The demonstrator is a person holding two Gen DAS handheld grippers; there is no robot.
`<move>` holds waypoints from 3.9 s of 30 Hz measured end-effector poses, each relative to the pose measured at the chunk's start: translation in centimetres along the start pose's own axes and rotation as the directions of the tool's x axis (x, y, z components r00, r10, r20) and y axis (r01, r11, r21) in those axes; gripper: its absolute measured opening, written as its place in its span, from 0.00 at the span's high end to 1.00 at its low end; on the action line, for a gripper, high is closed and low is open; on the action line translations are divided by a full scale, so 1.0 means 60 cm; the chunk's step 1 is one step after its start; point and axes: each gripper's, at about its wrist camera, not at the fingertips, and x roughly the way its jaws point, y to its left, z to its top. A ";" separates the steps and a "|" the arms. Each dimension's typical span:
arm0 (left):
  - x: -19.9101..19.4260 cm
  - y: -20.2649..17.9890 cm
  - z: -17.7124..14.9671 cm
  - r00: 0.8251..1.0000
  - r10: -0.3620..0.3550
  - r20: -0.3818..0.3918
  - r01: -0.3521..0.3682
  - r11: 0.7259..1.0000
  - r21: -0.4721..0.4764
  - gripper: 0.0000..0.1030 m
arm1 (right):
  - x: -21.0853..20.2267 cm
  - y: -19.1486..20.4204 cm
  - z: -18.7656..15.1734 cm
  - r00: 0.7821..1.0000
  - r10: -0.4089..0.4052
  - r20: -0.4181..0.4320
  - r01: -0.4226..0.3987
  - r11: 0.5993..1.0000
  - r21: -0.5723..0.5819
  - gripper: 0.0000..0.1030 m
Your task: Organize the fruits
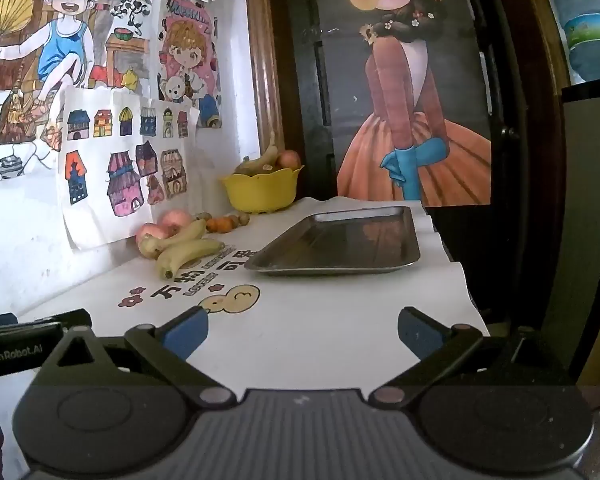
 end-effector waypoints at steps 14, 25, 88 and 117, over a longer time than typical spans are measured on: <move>-0.001 -0.001 0.000 1.000 0.001 0.000 -0.001 1.000 -0.002 0.01 | -0.002 0.003 0.003 1.000 0.005 -0.009 -0.005 1.000 -0.005 0.00; 0.000 0.000 0.000 1.000 -0.002 -0.004 0.002 1.000 -0.006 0.01 | 0.001 0.006 0.000 1.000 0.006 -0.012 -0.006 1.000 -0.005 0.00; 0.002 -0.002 -0.004 1.000 0.002 -0.015 -0.002 1.000 -0.009 0.01 | 0.011 0.010 -0.013 1.000 0.008 -0.029 -0.008 1.000 -0.006 0.00; 0.190 0.054 0.154 0.999 -0.006 -0.037 0.007 1.000 0.028 0.01 | 0.181 0.087 0.138 0.932 0.311 -0.187 -0.357 0.878 -0.320 0.00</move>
